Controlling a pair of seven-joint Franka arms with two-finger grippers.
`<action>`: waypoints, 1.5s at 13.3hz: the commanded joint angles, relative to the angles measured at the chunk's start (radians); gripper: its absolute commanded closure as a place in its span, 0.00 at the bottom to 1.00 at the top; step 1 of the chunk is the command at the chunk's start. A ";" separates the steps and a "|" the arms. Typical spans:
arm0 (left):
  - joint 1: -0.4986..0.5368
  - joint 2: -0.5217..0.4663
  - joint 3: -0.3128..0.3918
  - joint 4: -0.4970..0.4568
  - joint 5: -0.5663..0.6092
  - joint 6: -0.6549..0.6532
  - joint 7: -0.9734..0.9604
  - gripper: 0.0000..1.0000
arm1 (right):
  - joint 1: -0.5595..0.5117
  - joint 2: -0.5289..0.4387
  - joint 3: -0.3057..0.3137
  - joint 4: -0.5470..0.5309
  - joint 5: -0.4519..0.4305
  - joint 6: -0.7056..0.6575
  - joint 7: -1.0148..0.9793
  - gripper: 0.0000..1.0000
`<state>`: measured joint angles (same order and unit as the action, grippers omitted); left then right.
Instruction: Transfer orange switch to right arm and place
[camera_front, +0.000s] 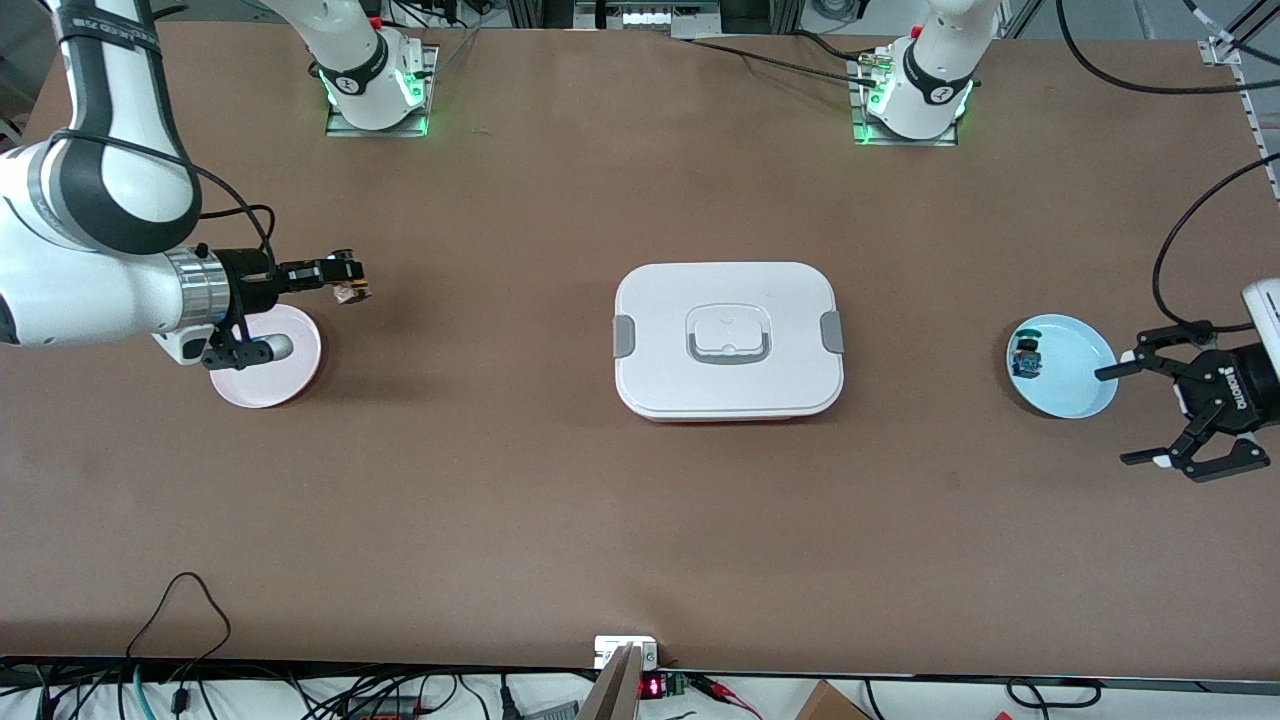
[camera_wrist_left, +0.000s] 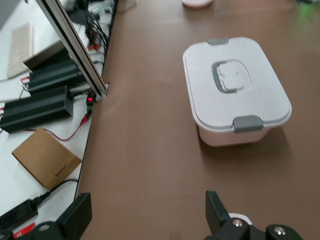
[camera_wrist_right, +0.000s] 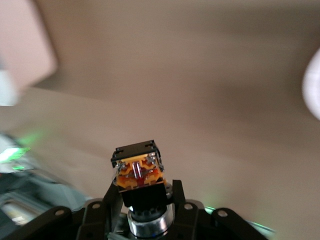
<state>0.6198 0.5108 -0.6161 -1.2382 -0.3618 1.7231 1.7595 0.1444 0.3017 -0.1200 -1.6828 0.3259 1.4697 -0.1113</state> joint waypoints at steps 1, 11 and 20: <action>-0.061 -0.083 0.047 -0.004 0.070 -0.013 -0.047 0.00 | -0.014 0.028 0.011 0.018 -0.132 0.015 -0.011 1.00; -0.615 -0.451 0.556 -0.130 0.330 -0.013 -0.740 0.00 | -0.117 0.088 0.013 0.008 -0.284 0.118 -0.370 1.00; -0.683 -0.491 0.699 -0.283 0.365 -0.074 -1.282 0.00 | -0.135 0.088 0.013 -0.003 -0.384 0.290 -0.949 1.00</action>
<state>-0.0642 0.0547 0.0611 -1.4719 -0.0170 1.6791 0.5724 0.0278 0.3948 -0.1127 -1.6815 -0.0428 1.7271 -0.9248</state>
